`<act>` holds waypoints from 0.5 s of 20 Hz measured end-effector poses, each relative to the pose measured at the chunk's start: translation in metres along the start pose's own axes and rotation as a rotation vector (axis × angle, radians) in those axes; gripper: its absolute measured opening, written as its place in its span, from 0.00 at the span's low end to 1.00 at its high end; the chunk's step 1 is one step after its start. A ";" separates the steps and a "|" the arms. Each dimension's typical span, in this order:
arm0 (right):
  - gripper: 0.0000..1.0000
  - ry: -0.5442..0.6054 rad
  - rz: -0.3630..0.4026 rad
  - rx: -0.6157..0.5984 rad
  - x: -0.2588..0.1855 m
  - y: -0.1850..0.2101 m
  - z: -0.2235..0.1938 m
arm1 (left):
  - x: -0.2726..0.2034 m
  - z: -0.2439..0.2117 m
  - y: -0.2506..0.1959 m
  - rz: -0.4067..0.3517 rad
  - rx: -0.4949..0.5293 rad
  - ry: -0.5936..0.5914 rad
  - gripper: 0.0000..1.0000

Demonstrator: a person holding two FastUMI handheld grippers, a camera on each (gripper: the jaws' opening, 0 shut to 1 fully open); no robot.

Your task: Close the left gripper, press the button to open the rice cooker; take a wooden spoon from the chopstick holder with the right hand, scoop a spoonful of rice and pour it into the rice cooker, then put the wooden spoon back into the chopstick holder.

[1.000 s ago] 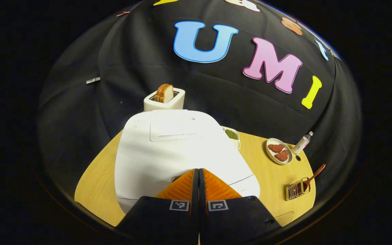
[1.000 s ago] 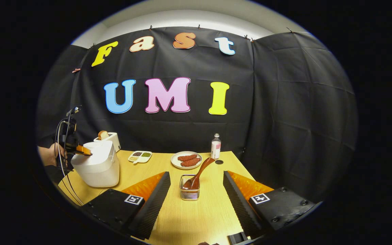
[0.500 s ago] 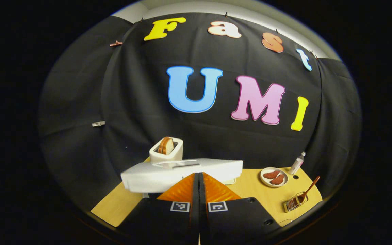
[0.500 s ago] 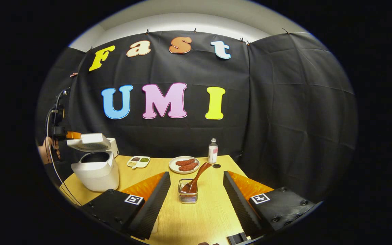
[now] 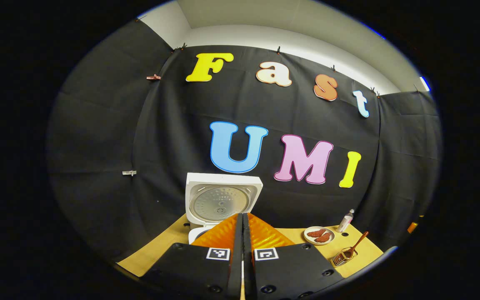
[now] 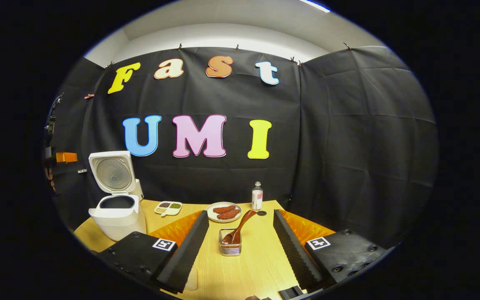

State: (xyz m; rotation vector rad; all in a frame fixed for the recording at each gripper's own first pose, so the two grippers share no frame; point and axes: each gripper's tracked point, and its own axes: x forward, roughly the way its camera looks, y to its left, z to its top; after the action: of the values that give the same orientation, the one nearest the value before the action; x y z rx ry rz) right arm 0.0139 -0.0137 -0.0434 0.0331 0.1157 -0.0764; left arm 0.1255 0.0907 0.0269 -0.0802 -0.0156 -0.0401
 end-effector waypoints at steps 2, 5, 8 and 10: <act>0.98 0.005 -0.020 0.005 -0.007 0.001 0.000 | -0.022 -0.005 0.000 -0.010 -0.024 0.012 0.08; 0.96 0.021 -0.059 0.020 -0.016 0.000 -0.004 | -0.046 -0.031 0.003 -0.034 0.007 0.053 0.16; 0.98 0.028 -0.082 0.042 -0.022 0.001 -0.005 | -0.063 -0.050 -0.008 -0.073 -0.001 0.086 0.33; 0.98 0.031 -0.095 0.037 -0.021 -0.003 -0.007 | -0.070 -0.056 -0.014 -0.095 0.010 0.087 0.46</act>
State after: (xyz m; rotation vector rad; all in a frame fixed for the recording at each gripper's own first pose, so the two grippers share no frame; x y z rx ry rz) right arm -0.0075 -0.0153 -0.0481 0.0662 0.1471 -0.1730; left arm 0.0555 0.0755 -0.0287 -0.0674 0.0673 -0.1386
